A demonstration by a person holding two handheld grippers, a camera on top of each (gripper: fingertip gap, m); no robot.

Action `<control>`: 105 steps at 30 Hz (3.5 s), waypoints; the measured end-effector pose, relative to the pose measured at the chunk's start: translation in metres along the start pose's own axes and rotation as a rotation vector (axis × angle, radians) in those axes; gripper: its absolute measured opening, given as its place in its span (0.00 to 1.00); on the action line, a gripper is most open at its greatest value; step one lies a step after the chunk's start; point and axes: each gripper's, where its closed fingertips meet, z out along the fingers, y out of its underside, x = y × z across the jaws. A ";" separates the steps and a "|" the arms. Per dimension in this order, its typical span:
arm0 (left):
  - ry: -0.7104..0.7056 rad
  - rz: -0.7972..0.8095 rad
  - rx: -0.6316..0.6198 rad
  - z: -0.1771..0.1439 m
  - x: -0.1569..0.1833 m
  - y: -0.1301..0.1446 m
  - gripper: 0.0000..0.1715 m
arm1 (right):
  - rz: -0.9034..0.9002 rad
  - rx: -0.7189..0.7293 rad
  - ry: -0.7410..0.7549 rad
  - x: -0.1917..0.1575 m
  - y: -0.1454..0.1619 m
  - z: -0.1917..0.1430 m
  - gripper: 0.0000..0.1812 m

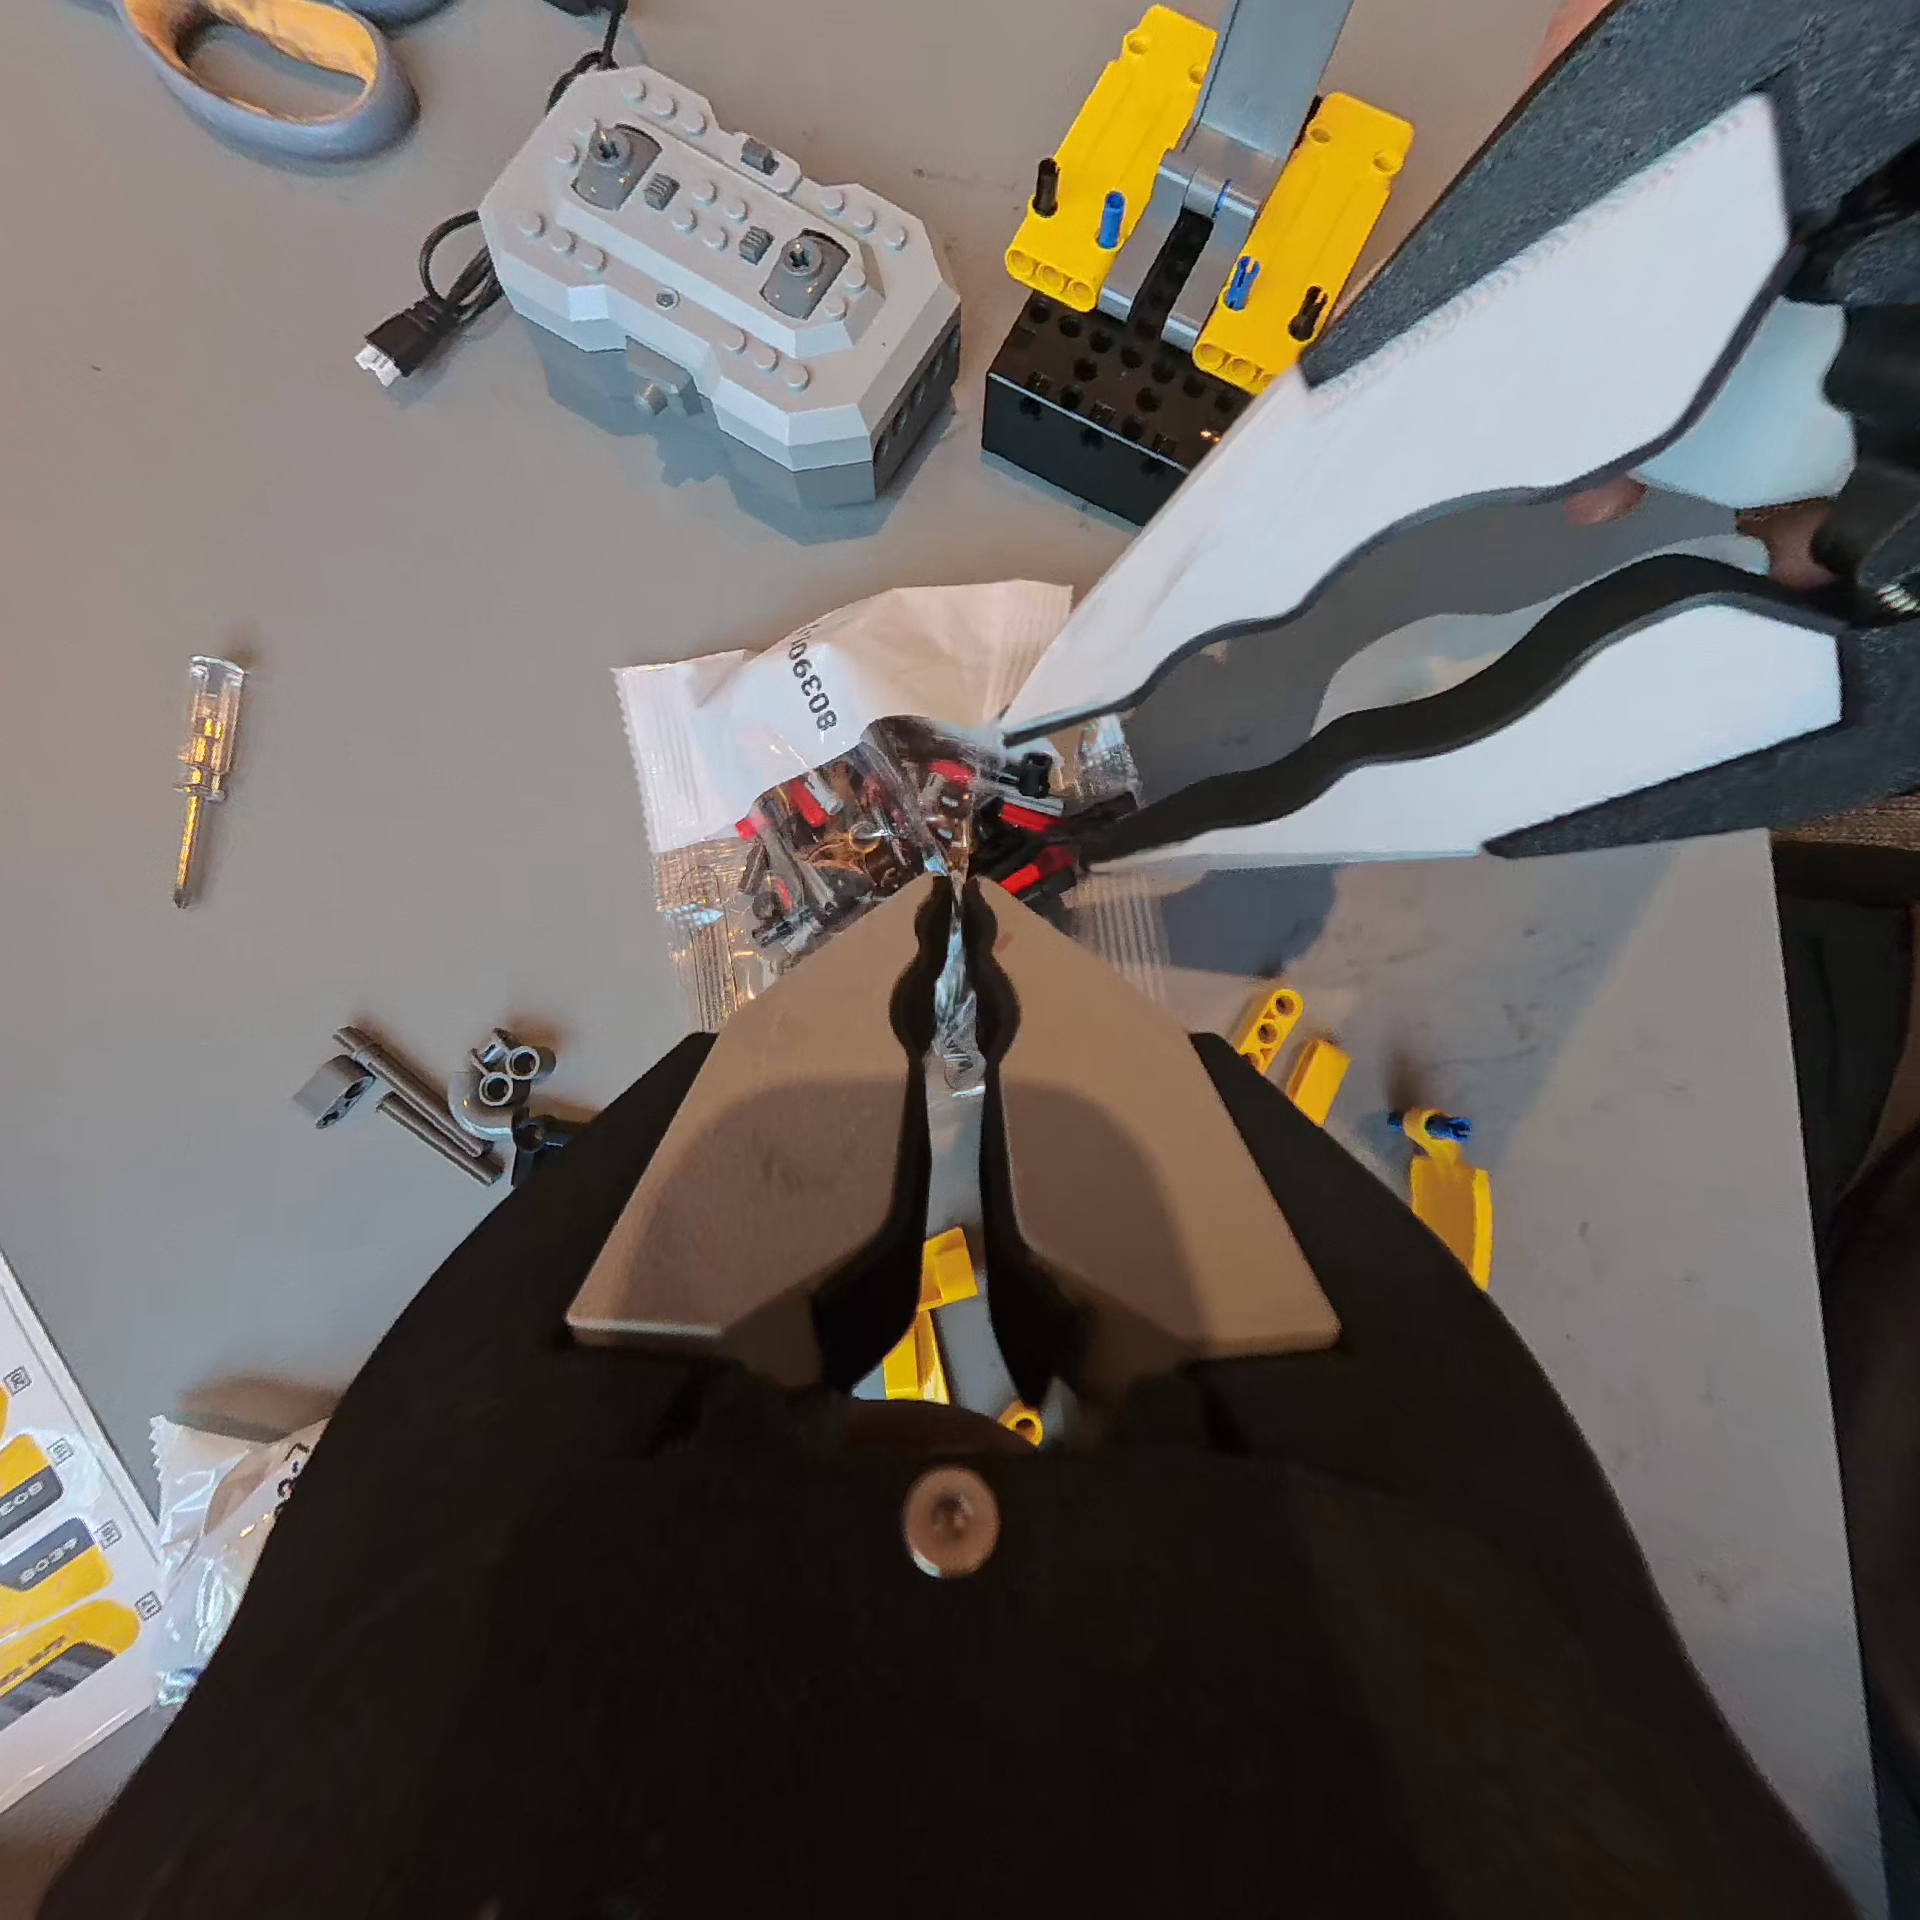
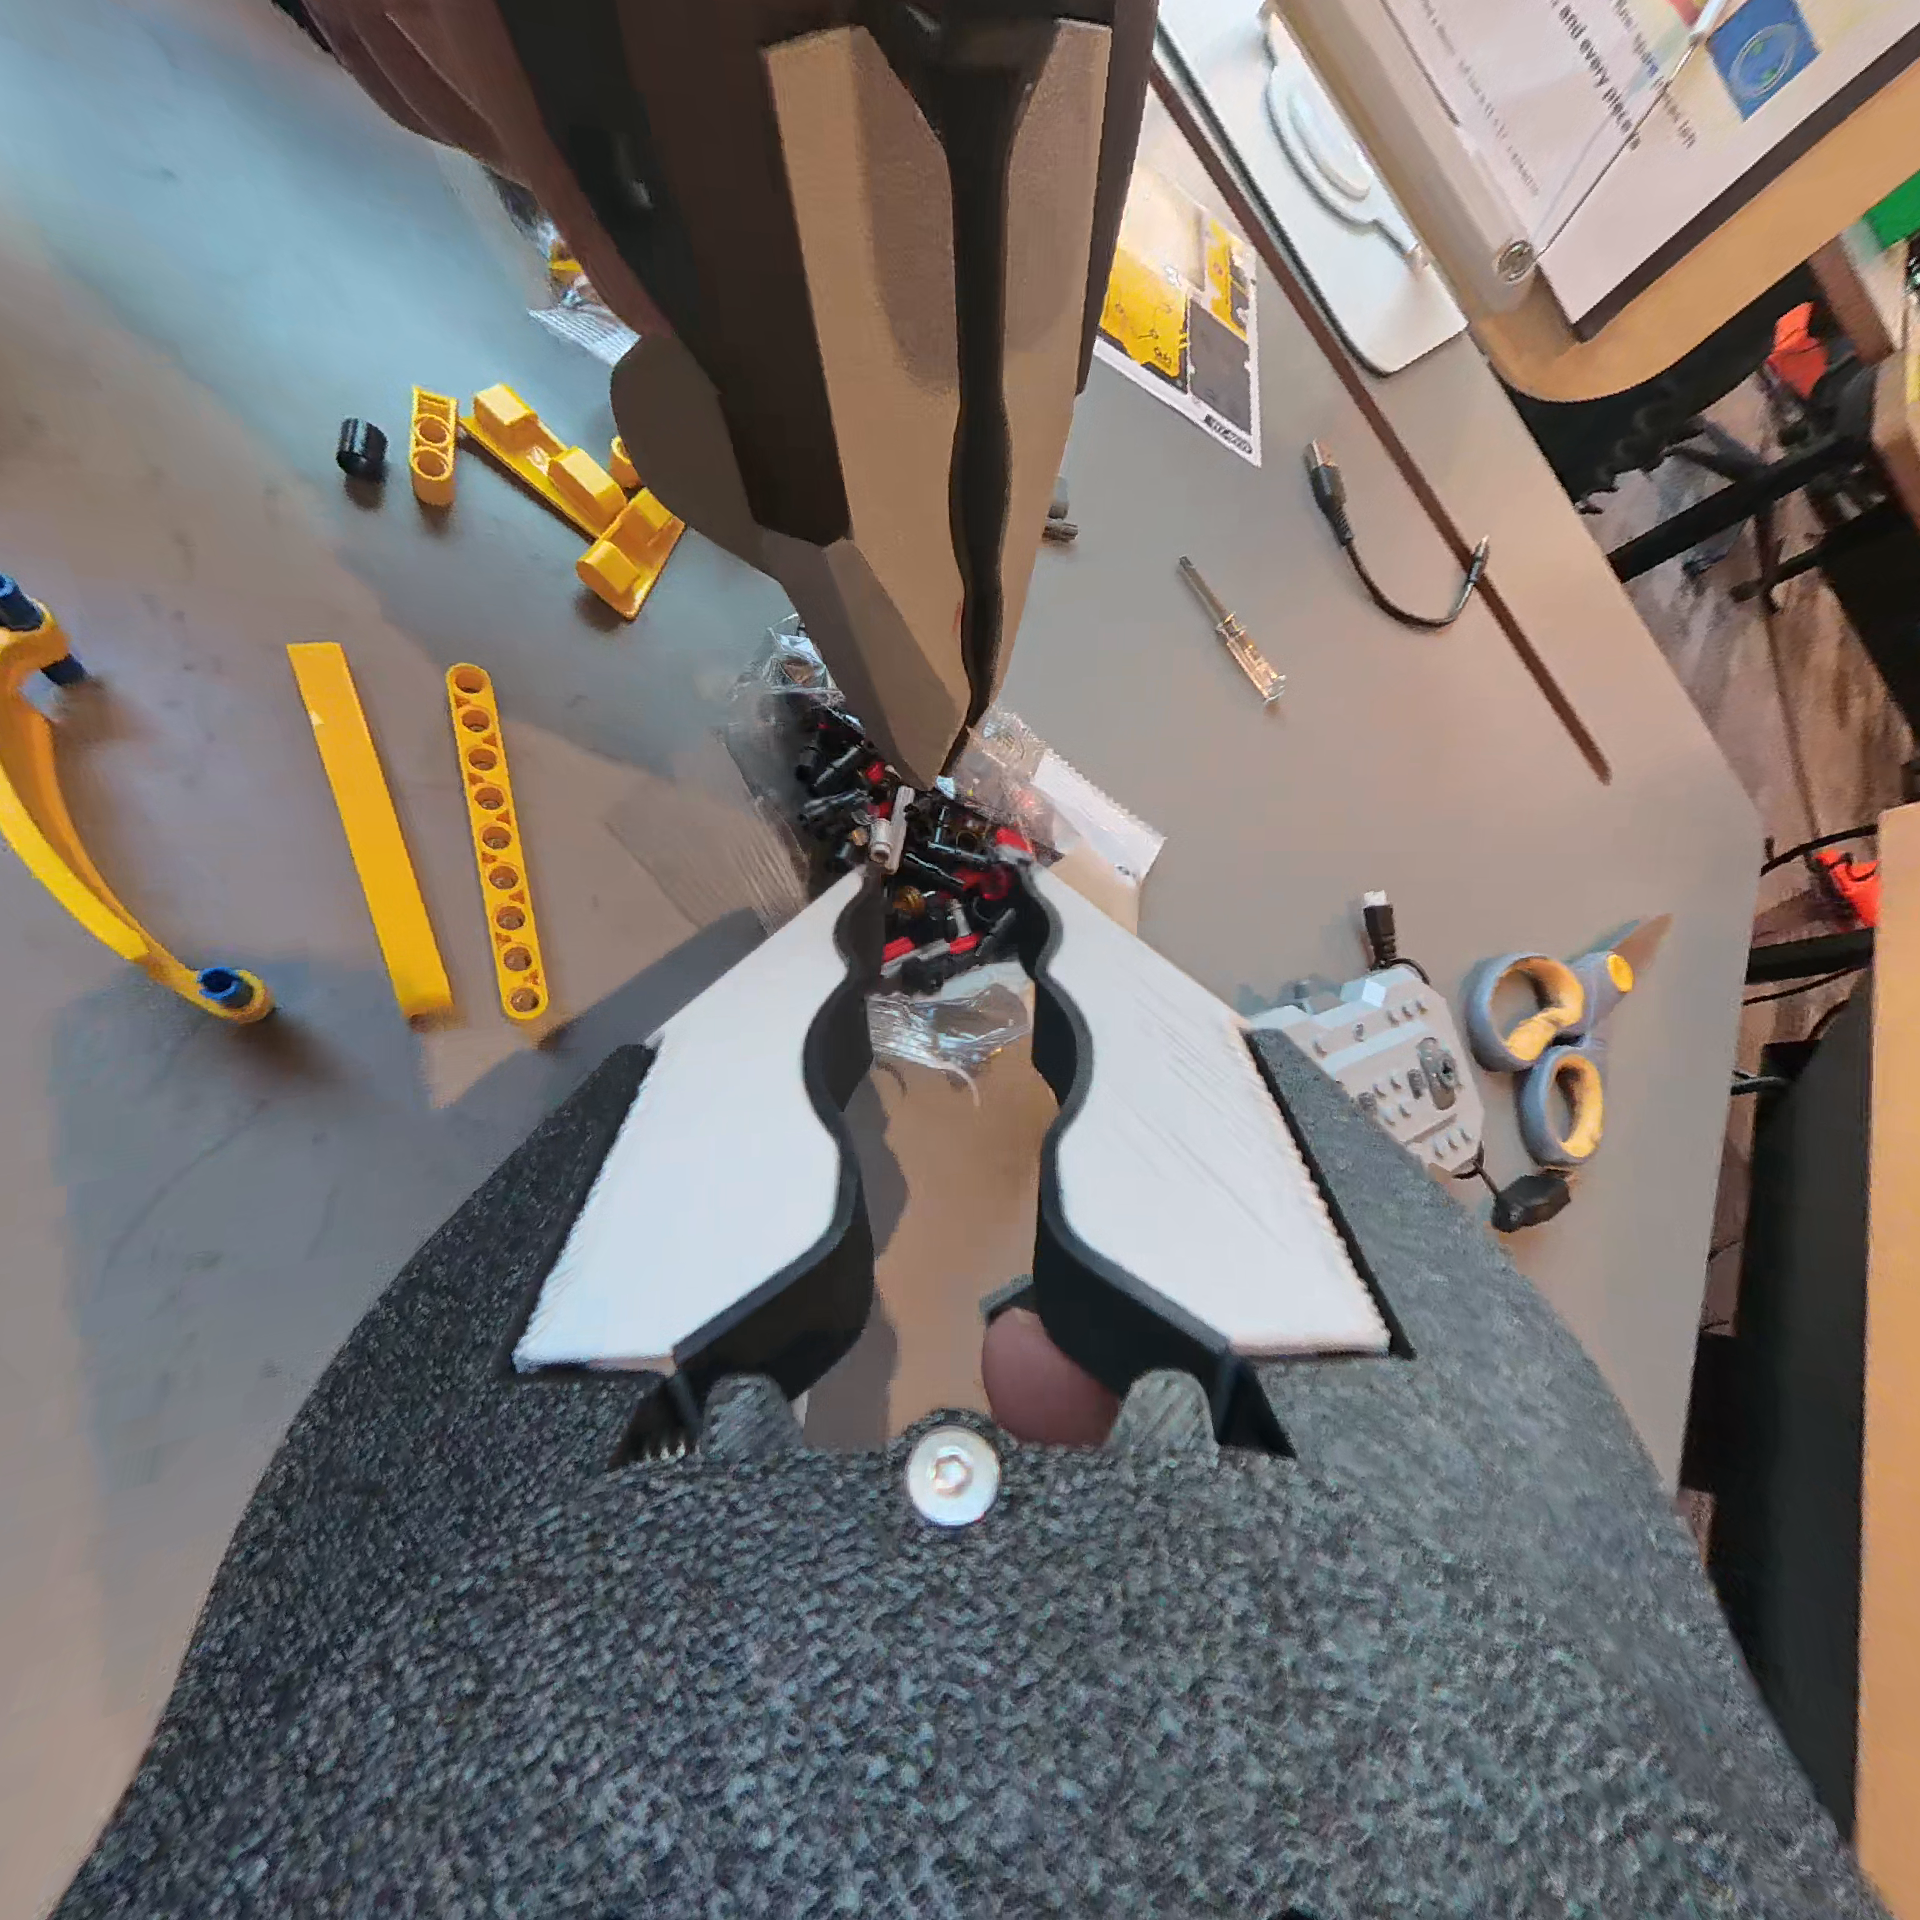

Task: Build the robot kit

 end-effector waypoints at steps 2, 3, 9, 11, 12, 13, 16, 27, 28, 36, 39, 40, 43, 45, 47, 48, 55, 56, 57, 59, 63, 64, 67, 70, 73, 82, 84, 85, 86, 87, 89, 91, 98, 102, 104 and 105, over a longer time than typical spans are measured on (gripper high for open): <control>0.004 -0.003 0.004 0.000 0.000 -0.001 0.00 | 0.000 0.005 -0.010 0.000 0.001 -0.001 0.14; 0.006 -0.004 0.004 0.000 0.001 -0.001 0.00 | 0.002 0.010 -0.018 -0.001 0.001 -0.001 0.14; -0.009 -0.018 0.009 0.000 -0.004 -0.001 0.00 | 0.023 0.022 -0.045 0.001 0.004 -0.003 0.14; -0.016 -0.026 0.013 -0.001 -0.006 -0.001 0.00 | 0.070 0.034 -0.048 0.005 0.003 -0.004 0.15; -0.018 -0.029 0.016 -0.002 -0.007 -0.002 0.00 | 0.084 0.043 -0.046 0.007 0.003 -0.005 0.16; -0.020 -0.029 0.017 -0.002 -0.007 -0.002 0.00 | 0.089 0.049 -0.041 0.009 0.002 -0.006 0.16; -0.024 -0.028 0.022 -0.003 -0.007 -0.003 0.00 | 0.078 0.031 -0.015 0.014 0.005 -0.007 0.17; -0.086 0.001 0.001 -0.008 -0.015 0.000 0.00 | 0.052 -0.095 0.036 0.020 0.025 0.004 0.00; -0.122 0.015 -0.016 -0.009 -0.020 0.002 0.00 | 0.064 -0.094 0.035 0.022 0.022 0.004 0.00; -0.319 0.152 0.005 -0.057 -0.041 -0.004 0.22 | 0.211 -0.108 -0.035 0.043 -0.003 0.000 0.00; -0.375 0.277 0.055 -0.087 -0.037 -0.013 0.26 | 0.292 -0.115 -0.101 0.049 -0.016 0.001 0.00; -0.386 0.350 0.080 -0.096 -0.031 -0.016 0.27 | 0.312 -0.124 -0.120 0.051 -0.020 0.002 0.00; -0.284 0.627 0.156 -0.105 0.014 -0.017 0.26 | 0.354 -0.164 -0.180 0.050 -0.030 0.006 0.00; -0.254 0.714 0.202 -0.102 0.032 -0.021 0.21 | 0.365 -0.187 -0.202 0.048 -0.035 0.009 0.00; -0.235 0.681 0.158 -0.090 0.033 -0.019 0.23 | 0.370 -0.207 -0.232 0.042 -0.040 0.011 0.00; -0.228 0.677 0.122 -0.082 0.032 -0.015 0.23 | 0.373 -0.213 -0.241 0.040 -0.041 0.011 0.00; -0.351 0.757 -0.148 -0.048 -0.004 0.021 0.16 | 0.401 -0.228 -0.275 0.037 -0.037 0.009 0.00; -0.357 0.767 -0.154 -0.046 -0.006 0.022 0.06 | 0.405 -0.230 -0.278 0.038 -0.036 0.009 0.00; -0.365 0.772 -0.159 -0.046 -0.009 0.023 0.00 | 0.408 -0.231 -0.277 0.039 -0.035 0.009 0.00; -0.366 0.753 -0.138 -0.050 -0.012 0.020 0.00 | 0.403 -0.223 -0.275 0.041 -0.033 0.007 0.00; -0.249 0.618 0.074 -0.071 -0.004 0.001 0.00 | 0.391 -0.118 -0.316 0.043 -0.047 -0.004 0.07; -0.208 0.573 0.123 -0.078 -0.003 -0.003 0.00 | 0.393 -0.074 -0.320 0.046 -0.053 -0.009 0.09; -0.153 0.489 0.242 -0.101 -0.003 -0.012 0.00 | 0.383 0.105 -0.369 0.053 -0.078 -0.031 0.16; -0.130 0.475 0.314 -0.120 0.002 -0.019 0.00 | 0.313 0.302 -0.372 0.060 -0.101 -0.052 0.24; -0.090 0.499 0.350 -0.131 0.014 -0.021 0.00 | 0.178 0.404 -0.366 0.053 -0.114 -0.070 0.22; -0.098 0.467 0.321 -0.130 0.020 -0.024 0.00 | 0.059 0.391 -0.341 0.039 -0.123 -0.093 0.30; -0.113 0.483 0.324 -0.130 0.023 -0.029 0.00 | 0.054 0.390 -0.314 0.042 -0.122 -0.100 0.32; -0.133 0.490 0.325 -0.129 0.024 -0.032 0.00 | 0.049 0.394 -0.312 0.042 -0.122 -0.106 0.32; -0.153 0.491 0.320 -0.127 0.024 -0.034 0.00 | 0.044 0.395 -0.310 0.042 -0.122 -0.113 0.31; -0.168 0.488 0.313 -0.125 0.026 -0.033 0.00 | 0.033 0.393 -0.311 0.038 -0.121 -0.119 0.29; -0.205 0.473 0.295 -0.124 0.032 -0.030 0.00 | -0.013 0.390 -0.338 0.021 -0.117 -0.131 0.28; -0.225 0.446 0.288 -0.128 0.049 -0.022 0.00 | -0.062 0.393 -0.345 0.001 -0.116 -0.140 0.28; -0.280 0.457 0.321 -0.151 0.155 0.011 0.00 | -0.209 0.460 -0.458 -0.090 -0.122 -0.188 0.27; -0.288 0.467 0.293 -0.149 0.208 0.033 0.00 | -0.296 0.446 -0.538 -0.146 -0.112 -0.204 0.27; -0.292 0.460 0.290 -0.146 0.228 0.042 0.00 | -0.308 0.420 -0.601 -0.172 -0.102 -0.206 0.27; -0.304 0.460 0.291 -0.145 0.236 0.046 0.00 | -0.319 0.398 -0.616 -0.182 -0.096 -0.205 0.26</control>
